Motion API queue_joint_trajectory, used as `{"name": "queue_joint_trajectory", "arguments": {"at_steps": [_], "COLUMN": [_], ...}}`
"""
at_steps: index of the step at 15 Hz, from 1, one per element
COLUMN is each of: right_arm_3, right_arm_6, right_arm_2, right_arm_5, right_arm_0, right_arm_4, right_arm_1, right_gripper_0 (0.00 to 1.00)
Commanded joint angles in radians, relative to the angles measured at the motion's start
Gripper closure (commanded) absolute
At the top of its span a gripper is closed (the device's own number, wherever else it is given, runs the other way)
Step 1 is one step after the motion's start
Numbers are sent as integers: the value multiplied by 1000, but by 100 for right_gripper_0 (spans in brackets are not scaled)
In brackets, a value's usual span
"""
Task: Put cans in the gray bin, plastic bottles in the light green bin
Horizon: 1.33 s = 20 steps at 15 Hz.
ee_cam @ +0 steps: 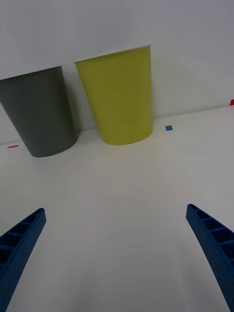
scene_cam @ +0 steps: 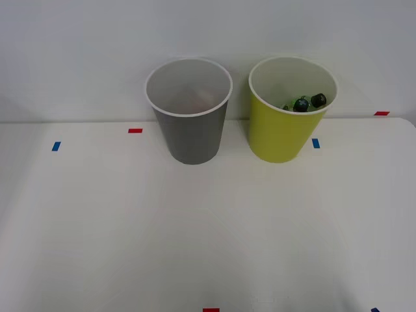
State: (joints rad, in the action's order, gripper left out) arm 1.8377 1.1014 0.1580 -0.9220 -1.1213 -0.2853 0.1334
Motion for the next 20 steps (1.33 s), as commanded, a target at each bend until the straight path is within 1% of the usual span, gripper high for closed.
{"name": "queue_joint_trajectory", "arguments": {"at_steps": [1,20], "right_arm_3": [0,0], "right_arm_6": [0,0], "right_arm_2": [0,0], "right_arm_5": [0,0], "right_arm_0": [0,0], "right_arm_4": [0,0], "right_arm_1": [0,0], "right_gripper_0": [0,0]}}
